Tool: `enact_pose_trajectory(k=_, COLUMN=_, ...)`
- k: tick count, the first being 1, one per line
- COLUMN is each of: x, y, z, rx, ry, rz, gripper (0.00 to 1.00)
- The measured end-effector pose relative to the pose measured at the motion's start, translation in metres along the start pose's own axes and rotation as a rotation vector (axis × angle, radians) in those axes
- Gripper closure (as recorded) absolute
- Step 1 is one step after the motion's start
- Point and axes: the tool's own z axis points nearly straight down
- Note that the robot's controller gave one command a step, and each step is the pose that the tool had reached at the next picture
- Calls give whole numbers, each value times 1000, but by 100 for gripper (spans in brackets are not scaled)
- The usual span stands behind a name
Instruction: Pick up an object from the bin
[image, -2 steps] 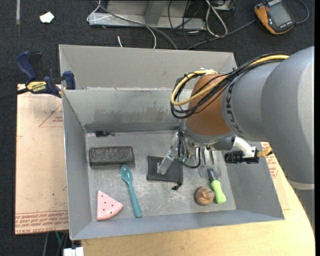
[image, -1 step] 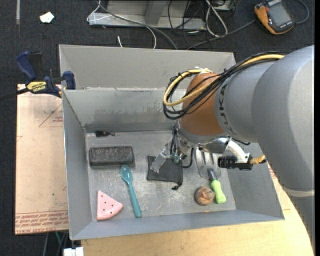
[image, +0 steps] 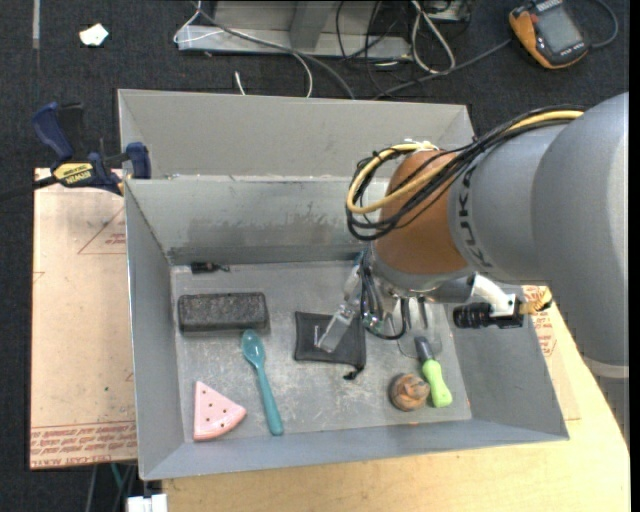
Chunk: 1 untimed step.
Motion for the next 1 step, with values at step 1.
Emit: enact_pose_trajectory(k=1, x=-7, y=-14, z=-11, rx=-3, ry=-2, rz=-156, gripper=0)
